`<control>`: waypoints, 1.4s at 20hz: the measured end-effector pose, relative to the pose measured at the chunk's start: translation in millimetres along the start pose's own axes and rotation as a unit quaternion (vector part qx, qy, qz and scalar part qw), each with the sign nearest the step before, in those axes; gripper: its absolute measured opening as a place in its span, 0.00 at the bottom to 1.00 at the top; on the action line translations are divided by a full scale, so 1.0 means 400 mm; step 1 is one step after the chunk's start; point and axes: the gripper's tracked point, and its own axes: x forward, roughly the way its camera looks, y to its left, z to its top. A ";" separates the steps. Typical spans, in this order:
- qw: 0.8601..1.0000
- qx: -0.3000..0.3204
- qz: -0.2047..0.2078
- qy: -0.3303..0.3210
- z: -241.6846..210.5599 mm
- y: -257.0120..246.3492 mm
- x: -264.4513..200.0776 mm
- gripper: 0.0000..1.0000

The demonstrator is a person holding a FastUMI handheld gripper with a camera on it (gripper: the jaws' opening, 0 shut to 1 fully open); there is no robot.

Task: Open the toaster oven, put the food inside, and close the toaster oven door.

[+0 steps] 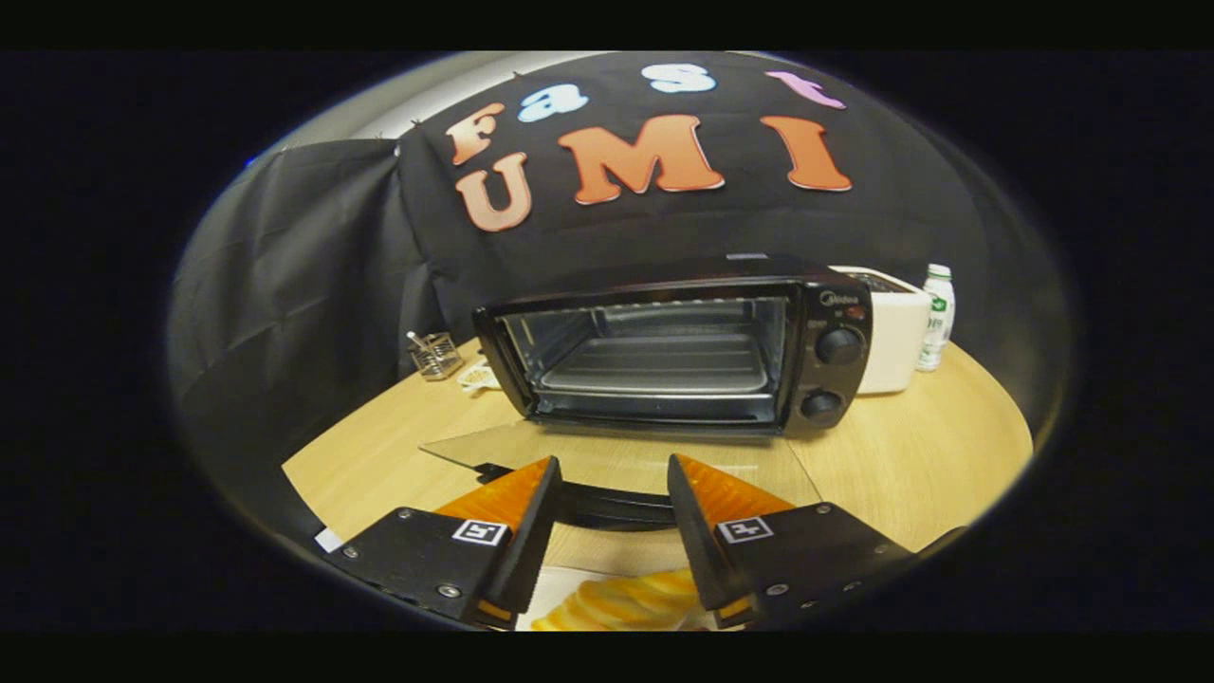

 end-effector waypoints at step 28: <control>0.986 0.063 -0.156 -0.011 -0.224 0.046 -0.251 0.99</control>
